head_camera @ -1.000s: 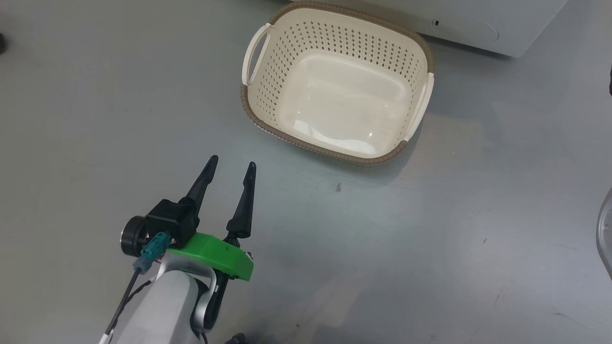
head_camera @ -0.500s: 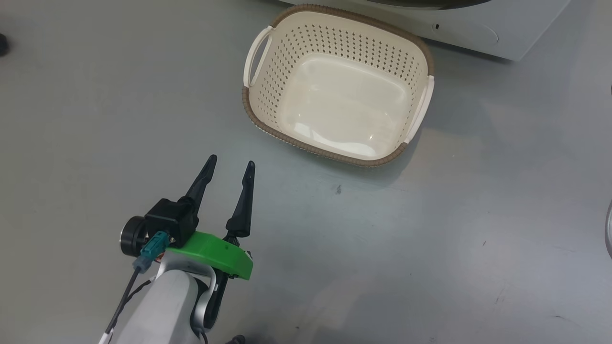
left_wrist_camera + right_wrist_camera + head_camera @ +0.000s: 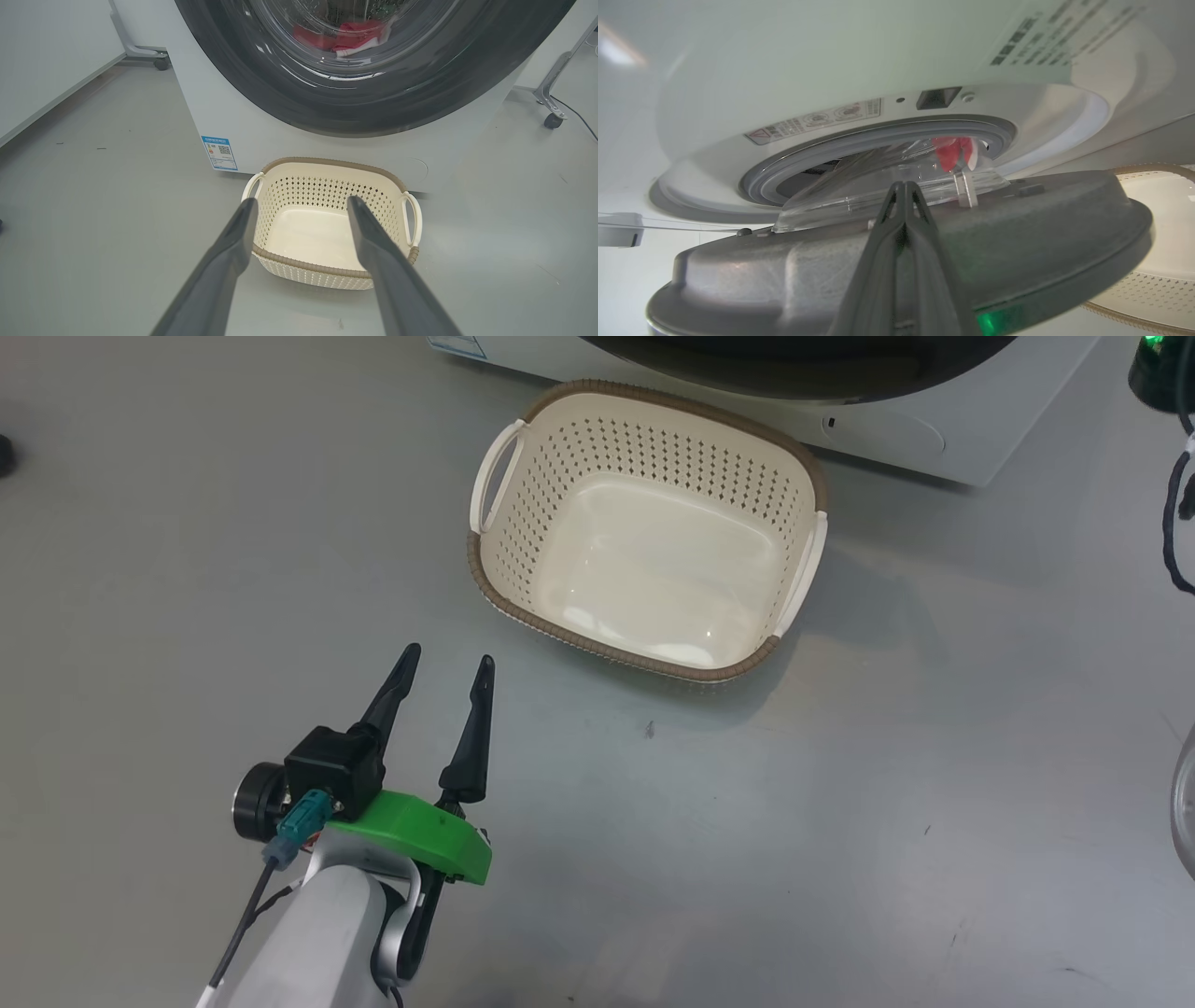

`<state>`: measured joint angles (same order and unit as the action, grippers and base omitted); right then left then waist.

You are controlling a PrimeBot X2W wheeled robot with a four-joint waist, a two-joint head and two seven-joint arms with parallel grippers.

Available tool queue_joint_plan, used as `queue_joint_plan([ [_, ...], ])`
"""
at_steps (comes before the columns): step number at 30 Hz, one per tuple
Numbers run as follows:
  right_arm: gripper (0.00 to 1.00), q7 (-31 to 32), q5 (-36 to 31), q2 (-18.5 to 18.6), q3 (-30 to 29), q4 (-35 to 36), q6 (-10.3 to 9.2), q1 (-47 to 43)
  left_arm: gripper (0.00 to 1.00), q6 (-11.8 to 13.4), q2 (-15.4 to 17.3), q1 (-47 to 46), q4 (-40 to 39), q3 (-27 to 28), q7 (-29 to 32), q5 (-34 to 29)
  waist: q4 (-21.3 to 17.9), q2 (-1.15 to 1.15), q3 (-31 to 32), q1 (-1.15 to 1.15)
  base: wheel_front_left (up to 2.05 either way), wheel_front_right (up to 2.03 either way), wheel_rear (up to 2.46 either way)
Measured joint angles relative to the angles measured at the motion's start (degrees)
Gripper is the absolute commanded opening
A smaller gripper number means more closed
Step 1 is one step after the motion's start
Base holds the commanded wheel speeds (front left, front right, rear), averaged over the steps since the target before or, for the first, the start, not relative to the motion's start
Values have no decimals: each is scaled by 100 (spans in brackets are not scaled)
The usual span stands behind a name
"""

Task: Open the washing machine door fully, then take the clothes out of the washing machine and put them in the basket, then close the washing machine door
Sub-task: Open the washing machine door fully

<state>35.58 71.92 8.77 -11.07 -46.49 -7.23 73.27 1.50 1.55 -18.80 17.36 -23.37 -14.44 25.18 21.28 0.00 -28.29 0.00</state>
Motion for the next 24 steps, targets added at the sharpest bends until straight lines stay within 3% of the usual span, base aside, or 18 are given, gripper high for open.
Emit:
queue_joint_plan([
  [13,0,119,127,-90,-149,-303,11,-643,100,1,1,21,83,2,0,-122,-63,0,461,0,0,0,0],
  [24,0,443,318,-232,-152,-480,132,-1070,100,5,3,158,154,-3,0,-216,-118,0,873,0,0,0,0],
])
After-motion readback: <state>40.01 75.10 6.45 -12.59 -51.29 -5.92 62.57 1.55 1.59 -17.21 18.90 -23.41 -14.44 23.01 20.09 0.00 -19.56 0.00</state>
